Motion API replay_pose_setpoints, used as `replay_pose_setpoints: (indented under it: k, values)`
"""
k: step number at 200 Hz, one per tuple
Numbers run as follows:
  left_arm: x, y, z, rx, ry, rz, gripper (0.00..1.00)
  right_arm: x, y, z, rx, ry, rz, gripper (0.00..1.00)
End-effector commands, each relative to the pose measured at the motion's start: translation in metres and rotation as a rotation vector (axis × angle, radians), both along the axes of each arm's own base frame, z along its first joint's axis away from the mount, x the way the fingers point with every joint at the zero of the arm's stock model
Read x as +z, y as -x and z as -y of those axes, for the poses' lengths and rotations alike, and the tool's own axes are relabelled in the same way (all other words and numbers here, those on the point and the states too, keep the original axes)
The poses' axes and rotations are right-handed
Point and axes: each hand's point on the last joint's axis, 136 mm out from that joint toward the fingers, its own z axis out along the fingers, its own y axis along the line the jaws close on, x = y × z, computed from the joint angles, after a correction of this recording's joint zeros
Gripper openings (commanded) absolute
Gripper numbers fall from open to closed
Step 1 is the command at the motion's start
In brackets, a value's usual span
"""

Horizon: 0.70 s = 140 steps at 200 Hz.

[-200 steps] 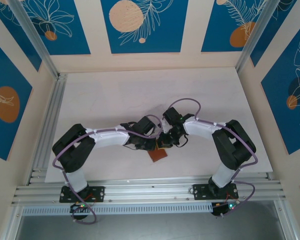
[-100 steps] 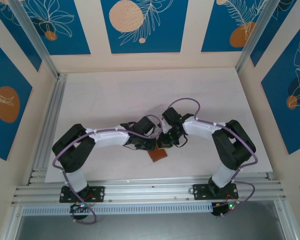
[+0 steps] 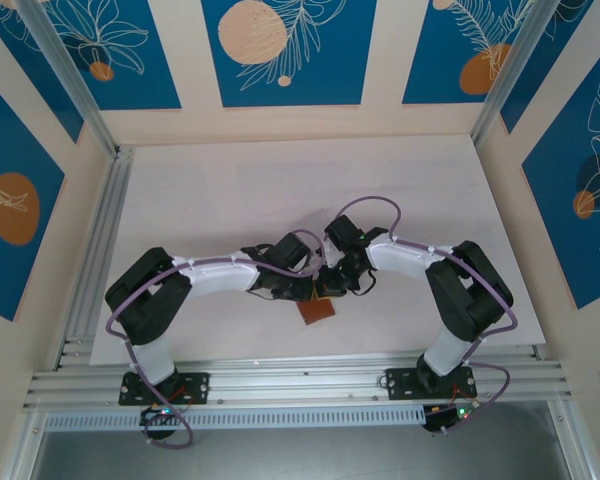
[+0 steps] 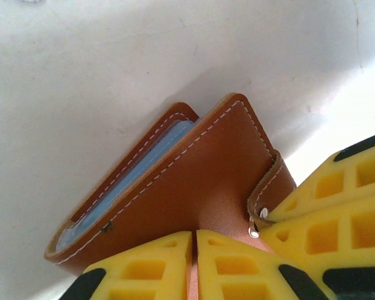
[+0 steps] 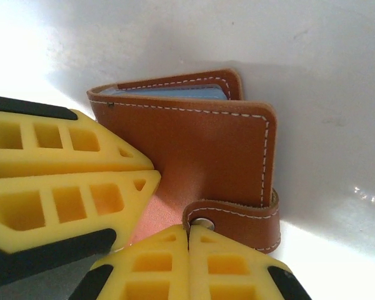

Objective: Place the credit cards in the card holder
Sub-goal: Close the button on the card holder.

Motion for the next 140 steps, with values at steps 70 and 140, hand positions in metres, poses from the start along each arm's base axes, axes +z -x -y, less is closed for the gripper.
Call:
replay_pose_setpoints:
  k: [70,140]
  values:
    - [-0.043,0.023,-0.015,-0.019,-0.108,-0.082,0.10,0.005,0.029,0.010,0.006,0.021,-0.081,0.00]
    - [-0.044,0.023,-0.015,-0.016,-0.105,-0.084,0.10,0.011,0.025,0.007,-0.017,-0.035,-0.095,0.00]
